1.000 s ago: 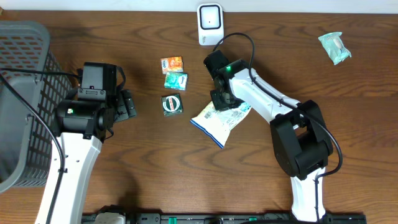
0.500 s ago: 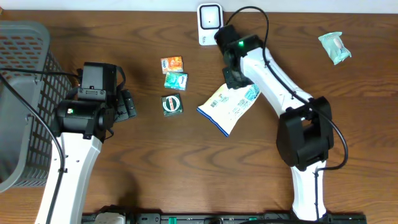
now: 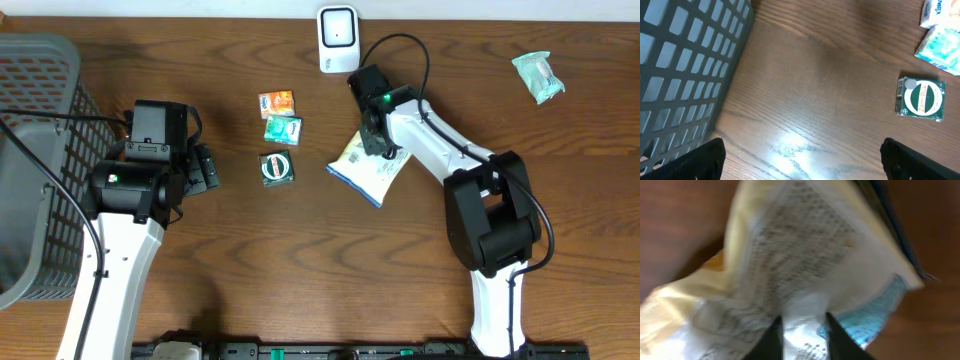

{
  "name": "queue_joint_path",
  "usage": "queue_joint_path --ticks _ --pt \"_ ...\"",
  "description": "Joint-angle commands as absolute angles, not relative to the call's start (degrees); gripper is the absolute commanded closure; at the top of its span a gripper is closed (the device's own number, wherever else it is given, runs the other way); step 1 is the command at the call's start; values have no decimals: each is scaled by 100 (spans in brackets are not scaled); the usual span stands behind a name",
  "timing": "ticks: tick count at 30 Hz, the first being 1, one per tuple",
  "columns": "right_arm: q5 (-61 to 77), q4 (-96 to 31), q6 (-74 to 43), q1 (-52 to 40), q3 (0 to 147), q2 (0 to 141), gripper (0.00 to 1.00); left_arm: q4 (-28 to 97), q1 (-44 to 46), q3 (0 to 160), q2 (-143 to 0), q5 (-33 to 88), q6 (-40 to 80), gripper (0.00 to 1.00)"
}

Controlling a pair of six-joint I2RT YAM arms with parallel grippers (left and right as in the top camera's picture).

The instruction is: Scan the item barcode

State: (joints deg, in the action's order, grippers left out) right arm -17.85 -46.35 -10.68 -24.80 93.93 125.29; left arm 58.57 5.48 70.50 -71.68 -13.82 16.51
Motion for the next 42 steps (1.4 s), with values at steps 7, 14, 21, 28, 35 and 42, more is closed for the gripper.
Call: queue_joint_path --ticks 7,14,21,28,35,42 --pt "-1920 -4737 -1063 -2283 10385 12630 75 5870 558 7137 -7185 -1398 1682 2" --pt "191 -6351 -1063 -2447 10901 12637 80 5867 558 7137 -7185 -1398 1682 2" --pt "246 -5887 -1066 -2600 9929 12645 84 5867 558 7137 -7185 -1398 1682 2" --pt "-679 -6195 -1562 -2598 9310 12641 99 5867 558 7137 -7185 -1398 1682 2" --pt "-1981 -7129 -1846 -2414 9638 12339 99 5867 558 7137 -7185 -1398 1682 2" --pt "-1826 -6794 -1841 -2281 10149 11858 96 5867 558 7137 -7185 -1398 1682 2"
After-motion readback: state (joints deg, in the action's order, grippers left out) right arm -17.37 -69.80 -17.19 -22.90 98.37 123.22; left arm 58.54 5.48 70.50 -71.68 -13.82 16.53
